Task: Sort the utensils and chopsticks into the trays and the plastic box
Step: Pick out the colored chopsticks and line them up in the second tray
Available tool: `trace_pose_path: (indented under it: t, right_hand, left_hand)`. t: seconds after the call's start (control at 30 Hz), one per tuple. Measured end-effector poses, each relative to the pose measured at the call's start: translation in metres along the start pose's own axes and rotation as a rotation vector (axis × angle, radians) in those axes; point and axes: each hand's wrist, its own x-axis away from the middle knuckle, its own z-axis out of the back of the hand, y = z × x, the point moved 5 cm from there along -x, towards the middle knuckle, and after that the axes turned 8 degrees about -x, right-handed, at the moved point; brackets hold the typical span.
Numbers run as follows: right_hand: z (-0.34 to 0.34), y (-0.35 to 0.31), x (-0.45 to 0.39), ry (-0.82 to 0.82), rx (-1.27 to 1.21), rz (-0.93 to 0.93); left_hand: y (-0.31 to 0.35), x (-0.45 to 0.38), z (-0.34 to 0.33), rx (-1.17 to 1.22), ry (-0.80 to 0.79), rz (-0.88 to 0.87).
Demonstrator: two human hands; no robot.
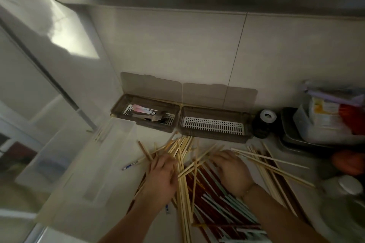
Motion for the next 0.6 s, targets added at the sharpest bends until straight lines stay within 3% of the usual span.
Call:
trace_pose_path:
  t: [0.3,0.6]
  right_hand:
    - [-0.019,-0.001,-0.029,-0.091,0.349,0.007]
    - [0.052,0.005,0.017,-0.039,0.413,0.129]
  left_hand:
    - [0.023,-0.058,0.017,0.038,0.013,-0.049]
    - [0.023,-0.123,0.01,-0.2,-0.058,-0.118]
